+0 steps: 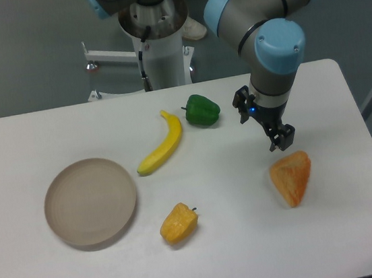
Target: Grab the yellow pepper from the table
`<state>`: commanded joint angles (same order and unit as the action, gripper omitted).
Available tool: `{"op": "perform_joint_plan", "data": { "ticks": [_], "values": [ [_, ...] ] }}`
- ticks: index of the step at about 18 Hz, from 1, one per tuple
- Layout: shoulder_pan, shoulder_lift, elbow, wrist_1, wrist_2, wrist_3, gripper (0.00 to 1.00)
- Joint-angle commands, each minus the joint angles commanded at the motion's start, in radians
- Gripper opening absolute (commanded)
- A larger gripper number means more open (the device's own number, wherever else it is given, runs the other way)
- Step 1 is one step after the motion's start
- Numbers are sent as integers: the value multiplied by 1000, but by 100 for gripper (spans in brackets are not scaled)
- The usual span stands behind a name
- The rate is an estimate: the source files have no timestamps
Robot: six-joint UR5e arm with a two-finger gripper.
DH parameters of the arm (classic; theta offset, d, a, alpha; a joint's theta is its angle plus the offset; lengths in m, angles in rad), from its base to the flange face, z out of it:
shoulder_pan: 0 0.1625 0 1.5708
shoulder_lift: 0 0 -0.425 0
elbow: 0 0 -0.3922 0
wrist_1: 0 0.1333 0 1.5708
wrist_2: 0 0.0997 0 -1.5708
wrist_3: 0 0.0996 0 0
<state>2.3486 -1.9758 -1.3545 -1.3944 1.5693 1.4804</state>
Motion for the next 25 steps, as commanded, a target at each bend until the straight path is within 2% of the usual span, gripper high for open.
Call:
{"op": "perform_joint_plan", "data": {
  "ticks": [3, 6, 8, 10, 15, 18, 23, 25],
  "values": [
    [-28, -3, 2, 5, -35, -122, 100],
    [-87, -15, 2, 8, -46, -250, 100],
    [-129, -35, 2, 50, -43, -323, 100],
    [-187, -72, 3, 133, -35, -420, 100],
    [-261, -132, 17, 211, -18, -450, 100],
    [-281, -159, 28, 247, -18, -469, 100],
    [-302, -213, 64, 268, -11, -493, 100],
    [-316, -232, 64, 299, -3, -493, 100]
  ]
}}
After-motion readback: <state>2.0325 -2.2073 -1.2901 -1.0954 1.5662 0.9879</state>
